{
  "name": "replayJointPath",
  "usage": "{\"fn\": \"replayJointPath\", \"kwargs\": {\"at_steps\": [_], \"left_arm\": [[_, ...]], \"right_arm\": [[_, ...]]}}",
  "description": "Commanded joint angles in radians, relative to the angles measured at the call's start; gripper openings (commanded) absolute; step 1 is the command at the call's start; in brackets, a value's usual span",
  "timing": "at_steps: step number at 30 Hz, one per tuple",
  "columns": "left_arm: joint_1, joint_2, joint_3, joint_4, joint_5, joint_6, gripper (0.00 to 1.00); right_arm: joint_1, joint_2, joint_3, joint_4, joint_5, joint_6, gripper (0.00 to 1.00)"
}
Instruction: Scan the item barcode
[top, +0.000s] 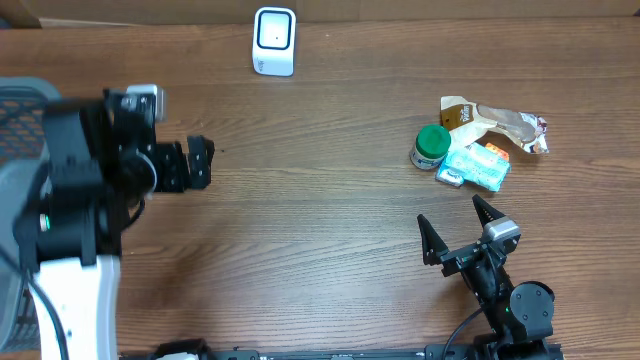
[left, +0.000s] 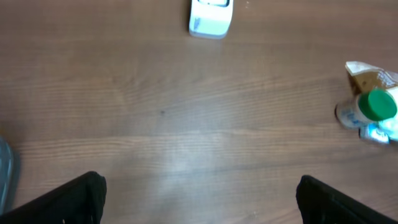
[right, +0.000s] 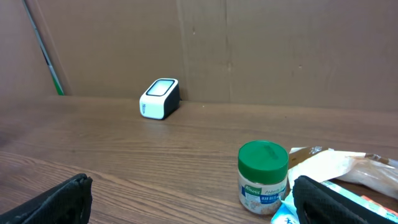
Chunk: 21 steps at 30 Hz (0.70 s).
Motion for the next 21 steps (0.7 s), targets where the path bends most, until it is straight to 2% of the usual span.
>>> {"fn": "replayJointPath", "kwargs": {"at_steps": [1, 9, 16, 21], "left_arm": [[-0.007, -0.138, -0.166, 0.121, -0.012, 0.008, 1.00], [-0.008, -0.569, -0.701, 0.688, -0.024, 0.009, 1.00], [-0.038, -0.845, -1.020, 0.938, -0.125, 0.011, 1.00], [-0.063, -0.967, -1.166, 0.972, -0.156, 0.129, 0.99]], "right_arm": [[0.002, -0.011, -0.010, 0.005, -0.008, 0.000, 1.00], [0.002, -0.011, -0.010, 0.005, -0.008, 0.000, 1.00], [0.002, -0.011, -0.010, 0.005, -0.008, 0.000, 1.00], [0.002, -0.011, -0.010, 0.005, -0.008, 0.000, 1.00]]}}
